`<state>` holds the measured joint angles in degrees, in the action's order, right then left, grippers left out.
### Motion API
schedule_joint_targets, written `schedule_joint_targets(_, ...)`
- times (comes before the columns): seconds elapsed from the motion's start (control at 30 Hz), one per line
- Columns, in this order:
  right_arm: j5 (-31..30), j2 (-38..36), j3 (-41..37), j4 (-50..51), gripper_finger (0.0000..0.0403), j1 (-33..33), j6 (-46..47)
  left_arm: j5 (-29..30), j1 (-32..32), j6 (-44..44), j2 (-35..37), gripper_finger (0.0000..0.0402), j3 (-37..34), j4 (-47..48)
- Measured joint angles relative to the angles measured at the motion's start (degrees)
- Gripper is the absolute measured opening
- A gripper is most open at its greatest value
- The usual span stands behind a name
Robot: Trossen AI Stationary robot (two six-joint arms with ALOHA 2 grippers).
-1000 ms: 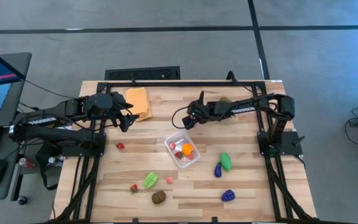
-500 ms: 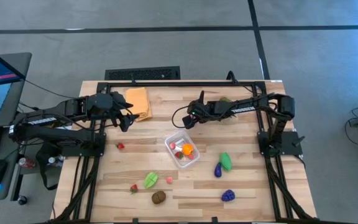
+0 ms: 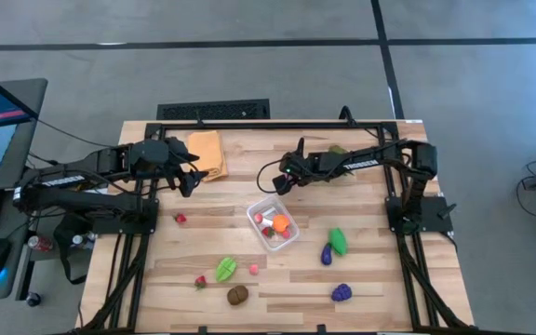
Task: Pick and placing Produce into tupperware
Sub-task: Put the purple onion into the transparent bin
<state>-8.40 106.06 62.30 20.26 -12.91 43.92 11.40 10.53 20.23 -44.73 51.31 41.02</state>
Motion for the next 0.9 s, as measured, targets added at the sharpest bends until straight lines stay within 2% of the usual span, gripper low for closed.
schedule_joint_targets(0.23, 0.0, 0.1, 0.0, 0.1, 0.0347, 0.0, 0.0, 0.0, 0.0, 0.0, 0.0, 0.0297, 0.0, 0.0)
schedule_joint_targets(0.6, 0.2, 0.1, 0.0, 0.3, 0.0305, 0.0, -0.3, 0.0, 0.0, 0.0, 0.0, 0.0297, 0.0, 0.0)
schedule_joint_targets(0.9, 0.3, 0.1, 0.0, 0.3, 0.0302, 0.0, -0.4, 0.0, 0.0, 0.0, 0.0, 0.0297, 0.0, 0.0)
